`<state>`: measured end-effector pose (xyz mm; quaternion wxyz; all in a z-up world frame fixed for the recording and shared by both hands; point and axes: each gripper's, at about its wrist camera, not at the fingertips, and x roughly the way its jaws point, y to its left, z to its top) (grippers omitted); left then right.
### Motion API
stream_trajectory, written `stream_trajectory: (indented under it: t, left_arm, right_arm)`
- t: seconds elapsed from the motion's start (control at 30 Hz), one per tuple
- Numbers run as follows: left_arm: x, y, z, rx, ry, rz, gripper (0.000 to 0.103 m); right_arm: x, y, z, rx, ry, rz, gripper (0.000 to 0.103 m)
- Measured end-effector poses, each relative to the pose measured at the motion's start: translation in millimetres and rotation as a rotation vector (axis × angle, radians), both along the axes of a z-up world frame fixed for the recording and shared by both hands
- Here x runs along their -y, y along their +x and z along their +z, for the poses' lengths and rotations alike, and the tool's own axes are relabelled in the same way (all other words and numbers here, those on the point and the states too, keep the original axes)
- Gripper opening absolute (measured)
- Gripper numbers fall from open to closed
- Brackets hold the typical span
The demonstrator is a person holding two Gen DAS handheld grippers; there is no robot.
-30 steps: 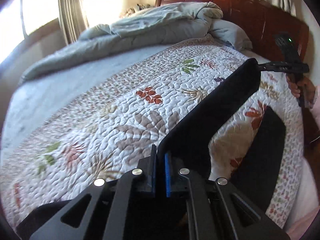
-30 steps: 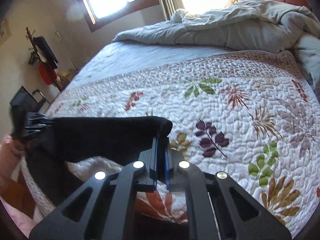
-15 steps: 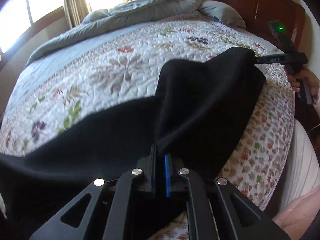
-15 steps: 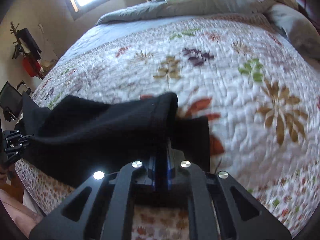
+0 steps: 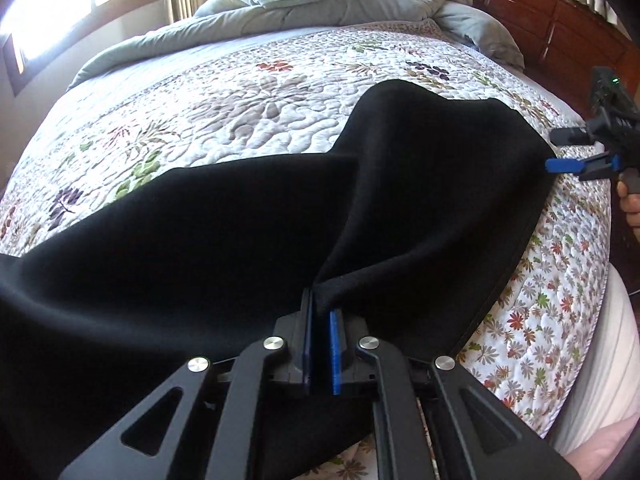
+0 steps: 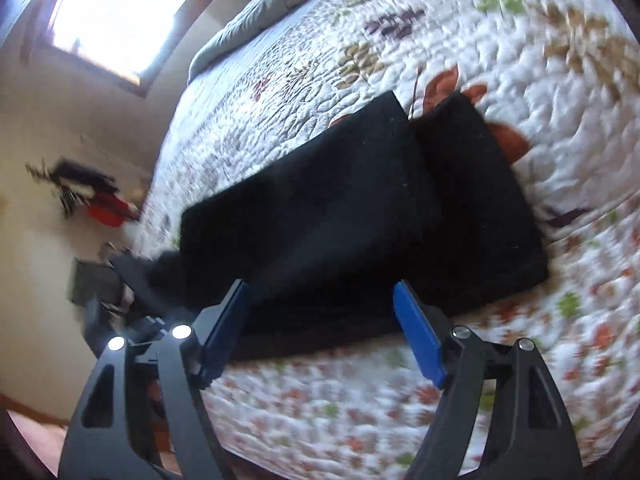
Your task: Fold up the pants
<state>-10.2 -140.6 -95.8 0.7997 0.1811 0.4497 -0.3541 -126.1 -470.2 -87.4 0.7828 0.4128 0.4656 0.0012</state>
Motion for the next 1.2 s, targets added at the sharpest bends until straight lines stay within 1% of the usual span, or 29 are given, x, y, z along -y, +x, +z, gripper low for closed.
stream_trajectory:
  t: [0.07,0.13,0.17,0.2,0.27,0.3,0.37,0.43,0.47,0.5,0.57,0.6,0.63,0.67,0.7,0.73,0.77,0.8,0.83,0.87,0.93,0.97,1.0,1.07,1.1,1.13,1.17,1.2]
  left_arm:
    - [0,0,1,-0.005,0.001,-0.001,0.007]
    - [-2,1,2,-0.013,-0.001,-0.002,0.007]
    - [-2,2,2,-0.018,-0.003,0.000,0.007]
    - [-3,3,3,-0.023,-0.005,0.003,0.007]
    - [-3,4,7,-0.030,-0.013,0.006,0.007]
    - [-4,2,11,-0.026,-0.017,0.005,0.007]
    - [-2,-6,22,0.005,-0.018,-0.008,0.010]
    - [2,-18,32,0.042,-0.011,-0.025,0.011]
    - [4,-23,34,0.046,-0.011,-0.033,0.012]
    - [7,-27,34,0.043,-0.015,-0.041,0.012]
    - [15,-35,28,0.029,-0.002,-0.062,0.012]
    - [20,-39,22,0.033,0.022,-0.073,0.012]
    - [24,-43,12,0.038,0.057,-0.081,0.012]
    - [26,-43,5,0.036,0.071,-0.078,0.012]
    - [26,-43,2,0.032,0.067,-0.073,0.012]
    - [25,-42,0,0.028,0.057,-0.066,0.012]
    - [24,-41,1,0.023,0.050,-0.060,0.012]
    - [23,-40,1,0.017,0.044,-0.055,0.012]
    - [22,-39,0,0.011,0.039,-0.052,0.012]
    - [22,-39,-1,0.011,0.038,-0.052,0.012]
    - [22,-38,-2,0.010,0.036,-0.050,0.012]
    - [22,-37,-2,0.008,0.033,-0.046,0.012]
    - [22,-37,-2,0.006,0.031,-0.044,0.012]
    - [22,-36,-3,0.006,0.028,-0.038,0.012]
    - [21,-37,-3,0.006,0.025,-0.036,0.012]
    - [20,-37,-3,0.005,0.022,-0.033,0.013]
    - [21,-36,-4,0.003,0.019,-0.029,0.013]
    - [20,-36,-4,0.001,0.015,-0.024,0.013]
  right_arm:
    - [9,7,-12,-0.002,0.092,-0.066,0.075]
    - [19,15,-22,-0.003,0.150,-0.131,0.063]
    - [24,19,-26,-0.003,0.171,-0.159,0.042]
    - [26,21,-26,0.002,0.172,-0.168,0.006]
    - [28,23,-20,0.020,0.180,-0.164,0.005]
    - [27,25,-11,0.036,0.152,-0.158,0.005]
    - [19,22,16,0.045,0.017,-0.129,0.005]
    - [15,15,34,0.040,-0.063,-0.136,0.005]
    - [14,10,37,0.029,-0.088,-0.152,0.005]
    - [16,7,36,0.010,-0.108,-0.165,0.005]
    - [18,5,22,-0.053,-0.122,-0.190,0.005]
    - [20,5,8,-0.096,-0.117,-0.205,0.005]
    - [20,7,-4,-0.116,-0.111,-0.202,0.005]
    - [22,6,-12,-0.110,-0.116,-0.195,0.005]
    - [25,5,-15,-0.098,-0.113,-0.205,0.006]
    - [25,3,-13,-0.094,-0.104,-0.212,0.007]
    - [24,3,-8,-0.093,-0.102,-0.214,0.020]
    - [24,0,0,-0.107,-0.131,-0.226,0.031]
    - [23,-2,9,-0.123,-0.172,-0.248,0.034]
    - [22,-6,20,-0.140,-0.233,-0.280,0.041]
    - [12,-13,45,-0.164,-0.376,-0.327,0.042]
    - [2,-10,60,-0.149,-0.447,-0.323,0.042]
    - [-7,-10,67,-0.124,-0.462,-0.300,0.042]
    - [-33,1,77,-0.058,-0.451,-0.214,0.042]
    - [-51,14,80,-0.024,-0.427,-0.138,0.042]
    - [-67,27,78,-0.004,-0.392,-0.058,0.042]
    - [-90,43,70,0.006,-0.347,0.027,0.040]
    - [-105,54,62,-0.003,-0.323,0.072,0.040]
